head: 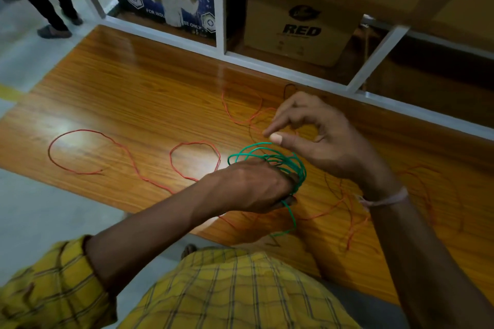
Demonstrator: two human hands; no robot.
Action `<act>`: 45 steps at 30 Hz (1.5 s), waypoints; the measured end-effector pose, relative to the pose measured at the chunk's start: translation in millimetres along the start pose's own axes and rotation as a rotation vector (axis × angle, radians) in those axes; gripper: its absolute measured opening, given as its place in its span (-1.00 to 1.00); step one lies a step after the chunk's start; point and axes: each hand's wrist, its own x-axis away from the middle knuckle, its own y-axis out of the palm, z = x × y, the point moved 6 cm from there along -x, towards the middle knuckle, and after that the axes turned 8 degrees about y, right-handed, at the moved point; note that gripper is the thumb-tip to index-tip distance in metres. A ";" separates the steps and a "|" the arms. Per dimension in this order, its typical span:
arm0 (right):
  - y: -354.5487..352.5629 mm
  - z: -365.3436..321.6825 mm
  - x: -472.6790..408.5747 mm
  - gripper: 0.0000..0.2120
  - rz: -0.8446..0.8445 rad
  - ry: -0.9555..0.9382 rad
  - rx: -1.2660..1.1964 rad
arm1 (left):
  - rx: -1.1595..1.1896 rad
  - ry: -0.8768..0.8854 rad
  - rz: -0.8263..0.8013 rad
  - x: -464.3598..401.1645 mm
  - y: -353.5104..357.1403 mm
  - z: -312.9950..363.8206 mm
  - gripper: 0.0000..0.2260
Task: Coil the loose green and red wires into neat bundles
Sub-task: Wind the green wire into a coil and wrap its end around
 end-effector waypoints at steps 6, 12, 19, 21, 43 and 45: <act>33.4 -6.7 -14.8 -0.80 -0.252 0.018 0.106 | 0.035 0.121 0.179 0.2 -3.4 8.8 -0.75; 24.9 12.1 -29.0 -0.80 -0.120 0.094 0.198 | 0.025 0.037 0.073 -4.4 7.7 4.0 -0.67; -1.5 68.2 -18.3 -0.85 -0.099 0.287 0.192 | 0.107 0.123 0.315 10.6 -4.2 -7.8 -0.70; -1.9 73.8 -12.2 -0.84 -0.125 0.314 0.169 | 0.135 0.159 0.425 14.5 -7.3 -11.9 -0.59; 14.3 88.3 15.4 -0.67 -0.050 0.232 -0.595 | 1.053 -0.296 0.808 36.6 -0.3 -67.6 -0.80; 17.9 88.2 17.5 -0.70 -0.022 0.235 -0.597 | 1.052 -0.345 0.840 36.2 1.1 -71.9 -0.77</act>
